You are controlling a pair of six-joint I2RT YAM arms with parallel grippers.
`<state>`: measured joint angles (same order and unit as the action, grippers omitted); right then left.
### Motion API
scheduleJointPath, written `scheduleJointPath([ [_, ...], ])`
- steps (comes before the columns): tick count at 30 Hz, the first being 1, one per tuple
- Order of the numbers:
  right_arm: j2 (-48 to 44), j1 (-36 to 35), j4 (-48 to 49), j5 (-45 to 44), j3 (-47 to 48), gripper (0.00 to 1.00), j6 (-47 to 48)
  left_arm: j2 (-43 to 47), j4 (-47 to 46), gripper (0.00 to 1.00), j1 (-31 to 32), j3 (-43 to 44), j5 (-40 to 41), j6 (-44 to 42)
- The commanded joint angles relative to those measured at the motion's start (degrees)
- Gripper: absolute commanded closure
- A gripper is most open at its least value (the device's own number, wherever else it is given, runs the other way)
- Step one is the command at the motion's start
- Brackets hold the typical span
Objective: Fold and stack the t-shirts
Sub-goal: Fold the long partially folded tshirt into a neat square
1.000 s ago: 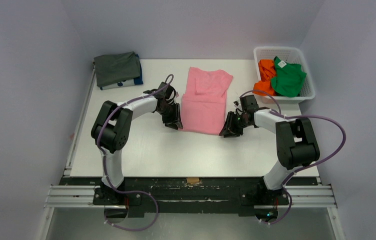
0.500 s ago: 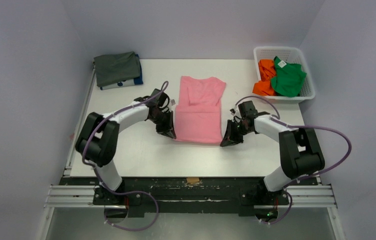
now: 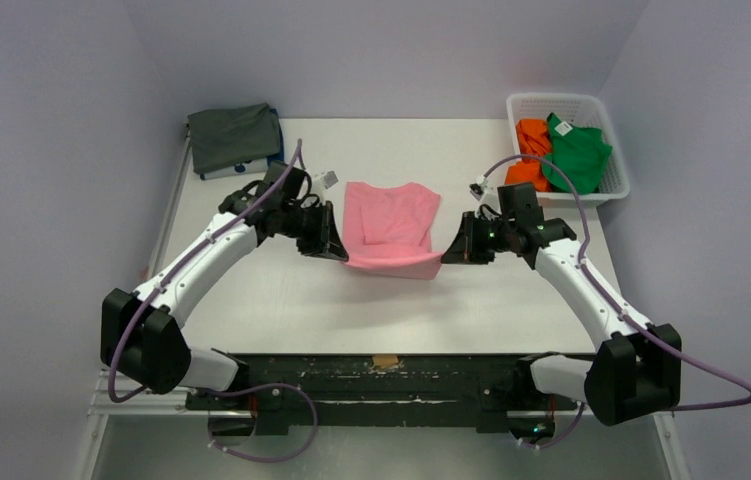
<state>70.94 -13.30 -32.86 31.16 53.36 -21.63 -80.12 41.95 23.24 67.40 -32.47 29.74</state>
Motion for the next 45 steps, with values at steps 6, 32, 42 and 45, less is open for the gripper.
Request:
scheduleJointPath([
  [6,8.39,3.24,14.42,-4.64,9.24,1.0,-4.41,-13.14,-9.49,1.0,-6.45,14.92,-3.89,1.27],
  [32,38.73,6.41,17.57,-11.95,36.31,1.0,-1.59,-50.43,-0.48,1.0,-10.68,55.79,5.6,-0.83],
  [42,49.94,6.46,17.73,-14.55,44.65,1.0,-0.43,-60.8,-2.86,0.97,-11.28,66.3,3.21,1.42],
  [45,52.93,6.55,17.53,-15.83,48.93,0.71,0.23,-62.34,-2.99,0.73,-11.38,69.11,2.54,2.54],
])
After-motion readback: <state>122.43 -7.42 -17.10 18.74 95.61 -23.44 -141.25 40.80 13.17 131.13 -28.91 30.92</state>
